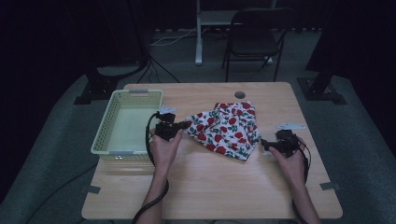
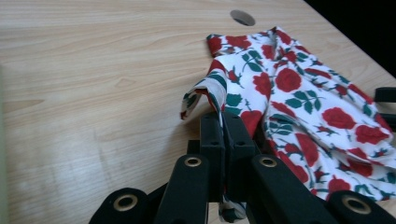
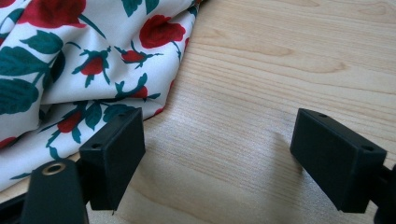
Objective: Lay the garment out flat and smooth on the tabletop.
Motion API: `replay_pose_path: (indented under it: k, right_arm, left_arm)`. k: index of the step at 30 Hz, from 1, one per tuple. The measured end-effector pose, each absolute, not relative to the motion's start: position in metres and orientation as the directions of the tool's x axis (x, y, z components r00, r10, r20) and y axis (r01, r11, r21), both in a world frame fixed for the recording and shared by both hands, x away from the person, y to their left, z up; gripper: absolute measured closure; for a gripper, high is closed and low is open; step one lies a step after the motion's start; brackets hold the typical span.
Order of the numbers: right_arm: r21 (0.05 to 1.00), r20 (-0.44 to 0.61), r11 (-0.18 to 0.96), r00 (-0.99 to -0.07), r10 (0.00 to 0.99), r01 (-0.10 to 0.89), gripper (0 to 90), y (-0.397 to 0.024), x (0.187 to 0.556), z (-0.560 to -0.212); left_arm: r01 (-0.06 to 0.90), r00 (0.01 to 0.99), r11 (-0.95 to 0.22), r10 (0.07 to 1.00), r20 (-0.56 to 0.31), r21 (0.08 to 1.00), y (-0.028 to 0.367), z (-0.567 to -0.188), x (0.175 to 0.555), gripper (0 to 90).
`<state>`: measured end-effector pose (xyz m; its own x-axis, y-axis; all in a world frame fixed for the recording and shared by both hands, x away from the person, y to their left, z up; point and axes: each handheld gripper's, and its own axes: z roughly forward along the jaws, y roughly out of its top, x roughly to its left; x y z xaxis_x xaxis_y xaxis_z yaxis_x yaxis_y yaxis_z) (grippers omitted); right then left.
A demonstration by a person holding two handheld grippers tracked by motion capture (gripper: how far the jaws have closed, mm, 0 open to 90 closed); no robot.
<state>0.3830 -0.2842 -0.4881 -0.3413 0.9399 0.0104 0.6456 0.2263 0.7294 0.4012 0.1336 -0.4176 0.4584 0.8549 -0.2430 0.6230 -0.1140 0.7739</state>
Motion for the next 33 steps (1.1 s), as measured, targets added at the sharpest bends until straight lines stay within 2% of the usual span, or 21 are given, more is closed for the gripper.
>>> replay_pose_path:
  k: [10, 13, 16, 21, 24, 33]
  right_arm:
    - [0.73, 0.011, 0.226, -0.341, 0.94, 0.645, 17.4, -0.284, 0.383, -0.488]
    - [0.729, 0.01, 0.227, -0.341, 0.94, 0.645, 17.4, -0.284, 0.383, -0.488]
    - [0.73, 0.01, 0.226, -0.341, 0.94, 0.645, 17.4, -0.284, 0.383, -0.488]
    - [0.729, 0.01, 0.226, -0.341, 0.94, 0.646, 17.4, -0.284, 0.383, -0.488]
    - [0.729, 0.01, 0.227, -0.341, 0.94, 0.645, 17.4, -0.284, 0.383, -0.488]
    - [0.73, 0.01, 0.226, -0.341, 0.94, 0.645, 17.4, -0.284, 0.383, -0.488]
  left_arm:
    - [0.665, 0.426, -0.132, 0.876, -0.227, 0.735, 0.133, -0.43, 0.399, 89.7]
    - [0.651, 0.47, -0.172, 0.856, -0.214, 0.74, 0.128, -0.431, 0.397, 89.3]
    - [0.618, 0.534, -0.26, 0.831, -0.153, 0.742, 0.115, -0.431, 0.394, 88.6]
    - [0.523, 0.698, -0.444, 0.713, -0.067, 0.728, 0.088, -0.435, 0.388, 87.7]
    - [0.467, 0.787, -0.534, 0.614, -0.057, 0.705, 0.072, -0.44, 0.384, 85.3]
    - [0.378, 0.895, -0.632, 0.436, -0.092, 0.676, 0.054, -0.444, 0.376, 77.9]
